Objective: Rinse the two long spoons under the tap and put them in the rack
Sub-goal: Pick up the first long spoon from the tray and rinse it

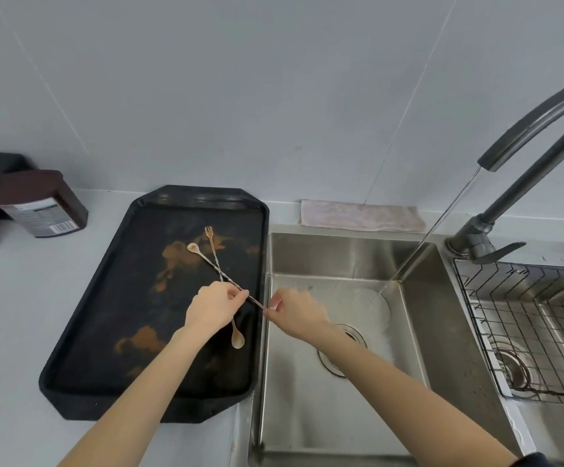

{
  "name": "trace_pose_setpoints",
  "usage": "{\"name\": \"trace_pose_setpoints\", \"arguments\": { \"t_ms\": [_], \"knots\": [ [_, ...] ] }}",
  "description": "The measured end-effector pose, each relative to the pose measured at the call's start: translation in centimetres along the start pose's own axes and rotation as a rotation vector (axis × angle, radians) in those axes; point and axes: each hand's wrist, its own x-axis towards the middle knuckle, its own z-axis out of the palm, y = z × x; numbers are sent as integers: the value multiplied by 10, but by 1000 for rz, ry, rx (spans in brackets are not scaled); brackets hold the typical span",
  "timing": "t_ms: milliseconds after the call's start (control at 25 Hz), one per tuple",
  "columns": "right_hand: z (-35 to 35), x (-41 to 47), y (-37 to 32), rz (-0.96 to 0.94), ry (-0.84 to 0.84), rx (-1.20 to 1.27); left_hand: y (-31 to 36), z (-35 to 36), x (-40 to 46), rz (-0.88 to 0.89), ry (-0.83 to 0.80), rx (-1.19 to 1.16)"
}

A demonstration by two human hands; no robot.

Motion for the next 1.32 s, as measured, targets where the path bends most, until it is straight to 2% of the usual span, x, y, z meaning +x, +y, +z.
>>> {"name": "trace_pose_setpoints", "arguments": {
  "t_ms": [280,560,760,1160,1320],
  "knots": [
    [12,5,2,19,-2,0,4,15,6,-54,-5,-73],
    [8,-14,19,-4,83,287,21,14,-6,-92,-88,-510],
    [3,-36,45,30,134,461,56,16,-23,23,-68,-592],
    [-8,-87,136,200,177,430,156,50,-48,225,-168,-688],
    [-26,-100,175,215,187,400,200,67,-49,281,-204,-698]
  ]
}}
